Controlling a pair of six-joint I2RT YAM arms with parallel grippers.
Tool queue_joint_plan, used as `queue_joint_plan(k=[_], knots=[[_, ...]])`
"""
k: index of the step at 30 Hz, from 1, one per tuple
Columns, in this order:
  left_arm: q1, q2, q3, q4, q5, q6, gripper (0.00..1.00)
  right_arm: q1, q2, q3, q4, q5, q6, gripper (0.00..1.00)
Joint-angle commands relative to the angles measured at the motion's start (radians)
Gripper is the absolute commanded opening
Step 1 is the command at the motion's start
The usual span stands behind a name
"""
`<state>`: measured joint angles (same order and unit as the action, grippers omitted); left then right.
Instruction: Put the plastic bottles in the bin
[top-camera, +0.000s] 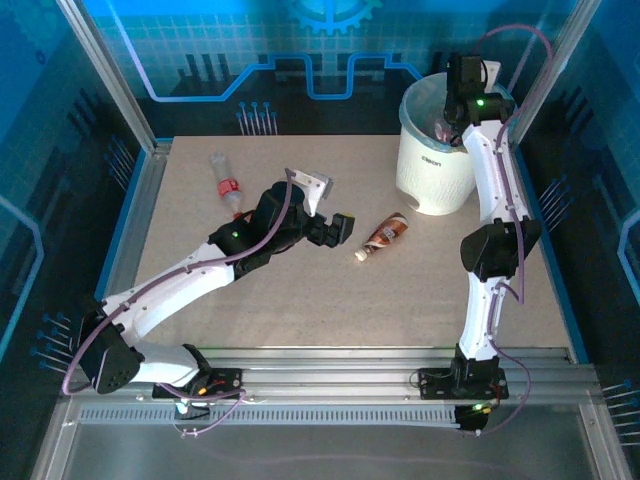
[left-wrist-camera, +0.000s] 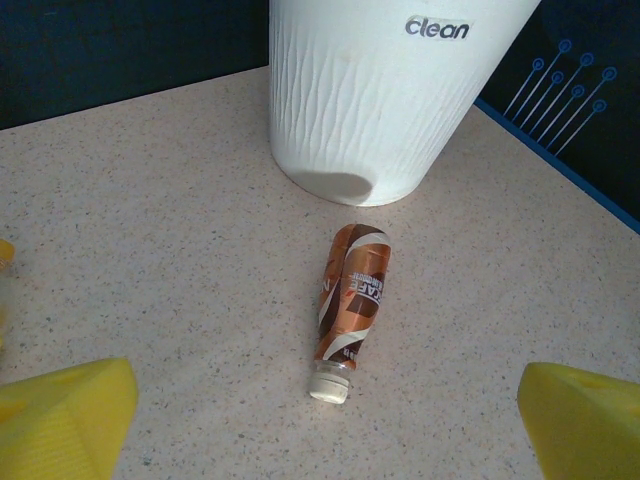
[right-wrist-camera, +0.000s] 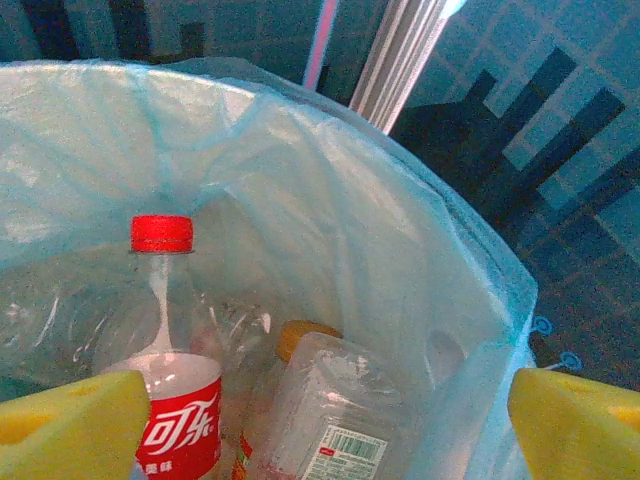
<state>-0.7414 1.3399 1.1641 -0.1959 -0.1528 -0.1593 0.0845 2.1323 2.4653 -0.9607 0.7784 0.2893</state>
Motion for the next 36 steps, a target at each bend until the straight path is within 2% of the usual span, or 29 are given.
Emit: queue_joint_plan(k=[1, 8, 11, 16, 21, 25, 30, 34, 36], knots=[[0.010, -0.009, -0.004, 0.014, -0.007, -0.007, 0.99, -0.002, -0.029, 0.045, -0.015, -0.047, 0.024, 0.89], [0.046, -0.029, 0.022, -0.035, -0.013, -0.008, 0.99, 0.059, -0.075, 0.116, -0.044, -0.134, 0.028, 0.86], [0.074, -0.059, 0.035, -0.084, -0.020, -0.015, 0.99, 0.129, -0.139, 0.108, -0.049, -0.160, 0.022, 0.85], [0.184, -0.139, 0.022, -0.203, -0.002, -0.050, 0.99, 0.338, -0.248, -0.006, -0.013, -0.179, -0.006, 0.84], [0.380, -0.174, -0.005, -0.303, 0.116, -0.074, 0.99, 0.547, -0.243, -0.115, -0.007, -0.187, 0.059, 0.85], [0.548, -0.125, 0.001, -0.338, 0.230, -0.060, 0.99, 0.659, -0.154, -0.156, 0.029, -0.241, 0.155, 0.85], [0.711, -0.029, 0.069, -0.380, 0.308, -0.098, 0.99, 0.708, 0.069, -0.043, 0.024, -0.330, 0.318, 0.86], [0.760, -0.039, 0.033, -0.341, 0.335, -0.102, 0.99, 0.713, 0.282, 0.119, -0.028, -0.327, 0.459, 0.90], [0.763, -0.046, 0.013, -0.333, 0.335, -0.097, 0.99, 0.712, 0.346, 0.143, -0.007, -0.327, 0.511, 0.91]])
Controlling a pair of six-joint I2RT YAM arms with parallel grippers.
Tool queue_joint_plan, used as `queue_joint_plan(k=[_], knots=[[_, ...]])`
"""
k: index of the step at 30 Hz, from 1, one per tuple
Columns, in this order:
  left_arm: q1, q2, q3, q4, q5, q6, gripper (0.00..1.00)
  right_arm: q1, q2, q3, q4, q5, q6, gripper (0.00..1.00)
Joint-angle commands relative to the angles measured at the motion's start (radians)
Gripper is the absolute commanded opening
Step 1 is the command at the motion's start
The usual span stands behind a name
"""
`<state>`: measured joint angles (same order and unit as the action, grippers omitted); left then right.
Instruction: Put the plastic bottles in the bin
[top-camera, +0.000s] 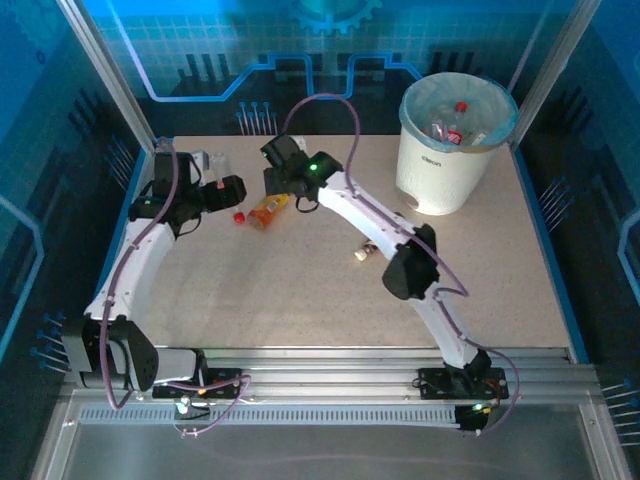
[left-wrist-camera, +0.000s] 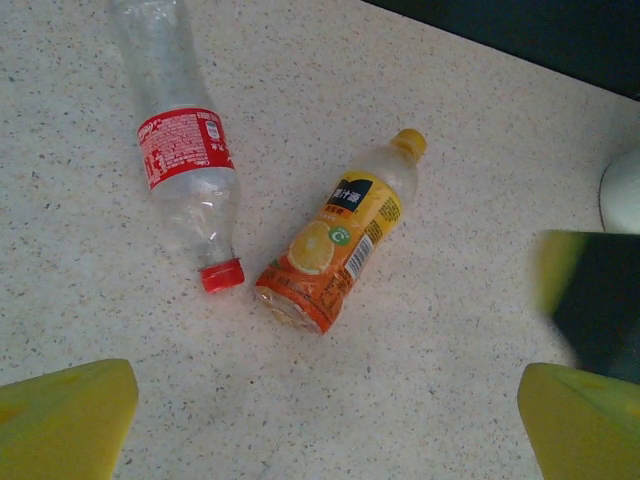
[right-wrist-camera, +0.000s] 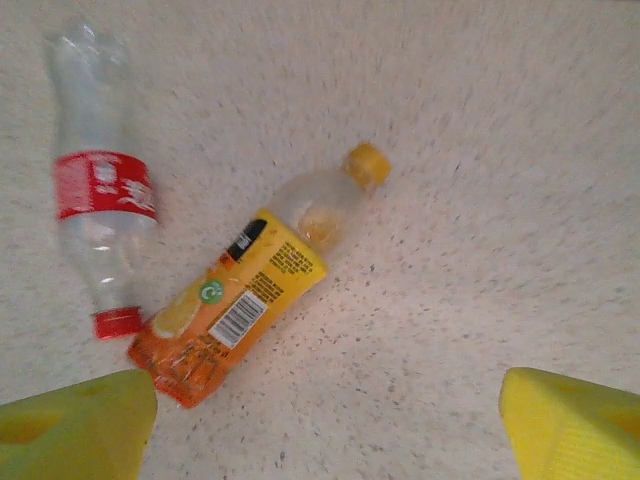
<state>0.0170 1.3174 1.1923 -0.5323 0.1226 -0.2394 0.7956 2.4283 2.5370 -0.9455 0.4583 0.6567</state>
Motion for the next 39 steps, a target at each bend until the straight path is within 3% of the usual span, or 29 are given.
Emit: queue_joint_plan(k=[1, 9, 18, 23, 28, 39], knots=[[0.005, -0.030, -0.030, 0.013, 0.056, -0.017, 0.99, 0.001, 0.072, 0.069, -0.005, 0.003, 0.172, 0.91], [0.005, -0.072, -0.093, 0.071, 0.050, -0.014, 0.99, -0.009, 0.224, 0.100, 0.102, -0.112, 0.303, 0.90], [0.005, -0.106, -0.144, 0.114, 0.056, -0.032, 0.99, -0.018, 0.317, 0.130, 0.166, -0.148, 0.373, 0.90], [0.003, -0.095, -0.157, 0.127, 0.071, -0.044, 0.99, -0.042, 0.374, 0.138, 0.173, -0.202, 0.426, 0.84], [0.003, -0.087, -0.159, 0.135, 0.086, -0.052, 0.99, -0.050, 0.383, 0.135, 0.116, -0.241, 0.414, 0.78], [0.003, -0.093, -0.172, 0.144, 0.092, -0.054, 0.99, -0.077, 0.383, 0.103, 0.145, -0.330, 0.414, 0.81]])
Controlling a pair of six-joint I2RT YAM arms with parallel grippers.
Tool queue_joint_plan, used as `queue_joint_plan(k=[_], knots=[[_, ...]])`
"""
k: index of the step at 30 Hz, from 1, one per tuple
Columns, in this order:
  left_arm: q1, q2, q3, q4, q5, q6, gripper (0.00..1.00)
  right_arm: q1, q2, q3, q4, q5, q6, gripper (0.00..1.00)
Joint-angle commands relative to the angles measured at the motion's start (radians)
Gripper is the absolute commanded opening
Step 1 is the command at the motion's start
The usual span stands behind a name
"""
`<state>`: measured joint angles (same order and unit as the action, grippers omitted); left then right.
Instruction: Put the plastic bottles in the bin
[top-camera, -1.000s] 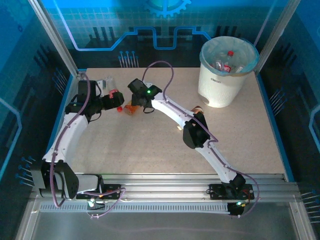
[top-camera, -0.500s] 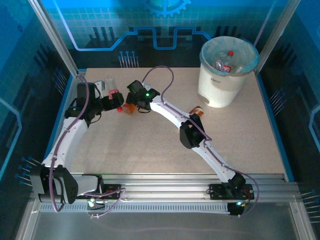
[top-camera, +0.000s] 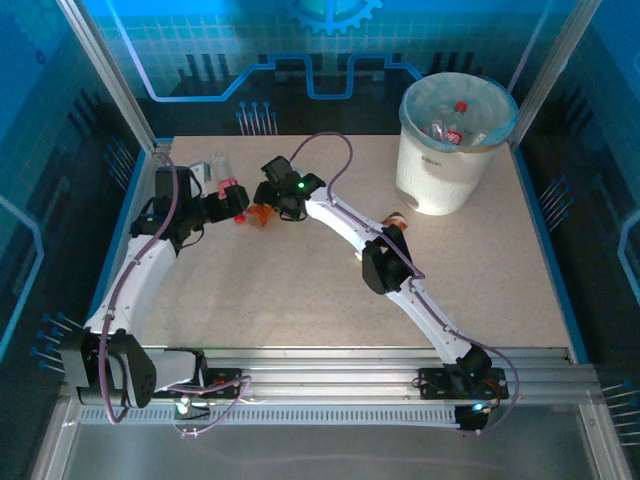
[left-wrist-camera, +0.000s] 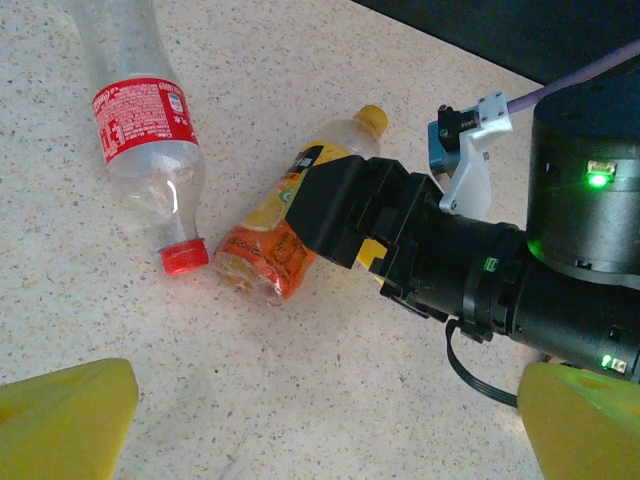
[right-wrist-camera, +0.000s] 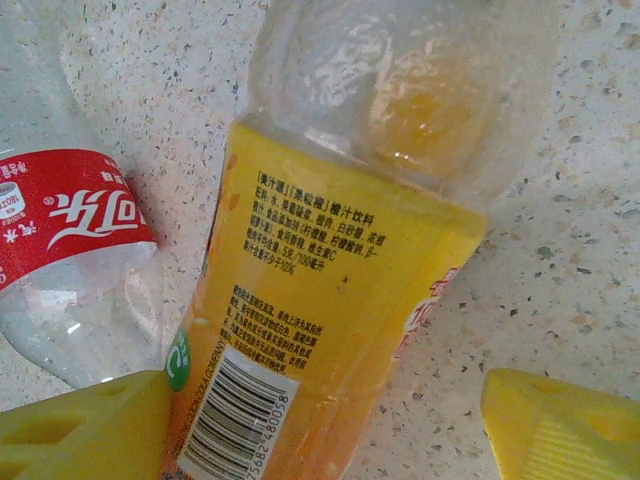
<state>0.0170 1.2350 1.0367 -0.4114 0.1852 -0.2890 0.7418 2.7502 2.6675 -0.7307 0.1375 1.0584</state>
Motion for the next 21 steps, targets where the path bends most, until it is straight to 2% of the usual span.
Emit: queue_joint_plan(k=[1, 5, 12, 16, 21], knots=[[0.003, -0.011, -0.017, 0.025, 0.031, -0.004, 0.99, -0.030, 0.067, -0.029, -0.053, -0.024, 0.023, 0.81], [0.004, -0.007, -0.017, 0.029, 0.034, -0.007, 0.99, -0.050, 0.103, -0.019, 0.033, -0.106, 0.061, 0.81], [0.004, -0.002, -0.021, 0.030, 0.034, -0.004, 0.99, -0.053, 0.135, 0.016, 0.018, -0.089, 0.058, 0.78], [0.003, 0.001, -0.018, 0.028, 0.034, -0.004, 0.99, -0.059, 0.104, 0.014, -0.033, -0.100, 0.022, 0.67], [0.004, -0.001, -0.017, 0.024, 0.022, 0.003, 0.99, -0.045, -0.059, -0.044, -0.060, -0.065, -0.117, 0.55]])
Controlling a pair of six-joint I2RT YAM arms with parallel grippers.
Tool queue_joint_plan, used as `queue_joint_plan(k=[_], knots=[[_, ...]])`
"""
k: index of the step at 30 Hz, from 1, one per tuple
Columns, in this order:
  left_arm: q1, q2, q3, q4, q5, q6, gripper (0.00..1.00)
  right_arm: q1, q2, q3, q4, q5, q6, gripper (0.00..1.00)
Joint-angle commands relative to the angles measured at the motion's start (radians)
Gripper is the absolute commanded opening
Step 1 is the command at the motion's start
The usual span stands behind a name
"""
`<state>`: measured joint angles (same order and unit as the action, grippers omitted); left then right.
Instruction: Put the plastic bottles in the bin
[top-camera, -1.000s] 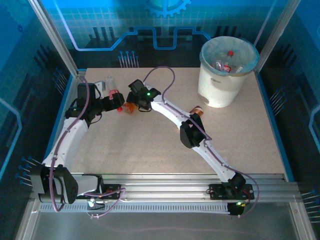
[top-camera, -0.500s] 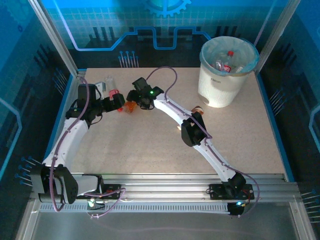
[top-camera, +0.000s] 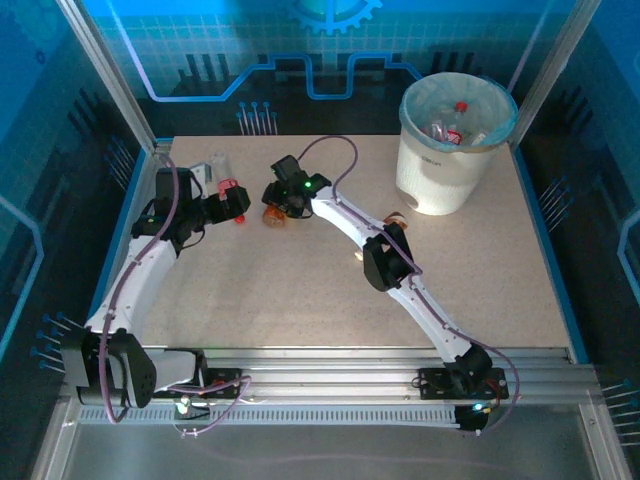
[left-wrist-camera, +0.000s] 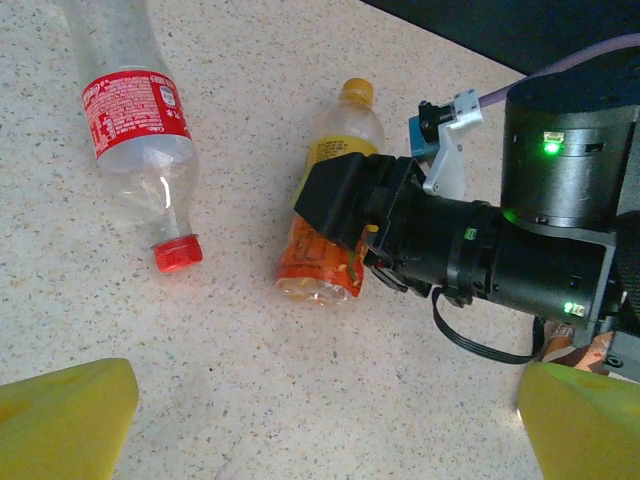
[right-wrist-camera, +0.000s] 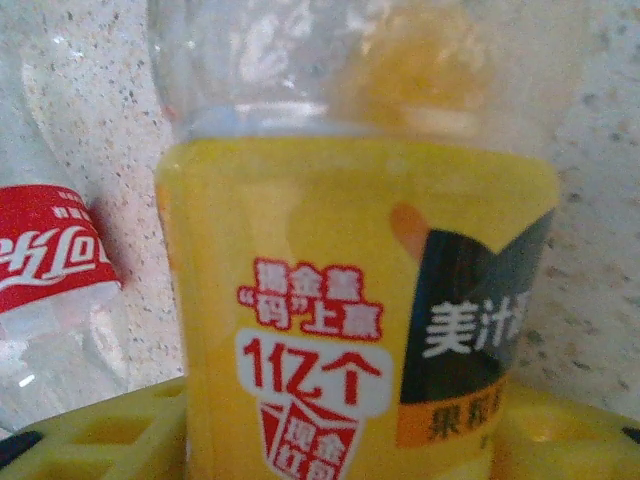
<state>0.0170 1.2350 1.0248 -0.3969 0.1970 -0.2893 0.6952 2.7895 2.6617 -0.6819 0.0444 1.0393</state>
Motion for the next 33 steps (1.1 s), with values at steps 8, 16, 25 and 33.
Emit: queue_joint_plan(k=[8, 16, 25, 33], knots=[[-0.016, -0.074, 0.023, 0.035, 0.027, 0.024, 0.98, 0.027, -0.452, -0.152, -0.168, 0.091, -0.356, 0.51], [-0.234, -0.119, 0.192, 0.027, -0.051, 0.104, 0.97, -0.005, -0.709, -0.104, -0.269, 0.215, -0.568, 0.48], [-0.563, 0.104, 0.450, 0.169, -0.067, 0.175, 0.97, -0.171, -0.903, -0.158, -0.210, 0.430, -0.727, 0.49], [-0.729, 0.442, 0.807, 0.161, -0.026, 0.167, 0.97, -0.430, -0.962, -0.267, -0.180, 0.456, -0.759, 0.48]])
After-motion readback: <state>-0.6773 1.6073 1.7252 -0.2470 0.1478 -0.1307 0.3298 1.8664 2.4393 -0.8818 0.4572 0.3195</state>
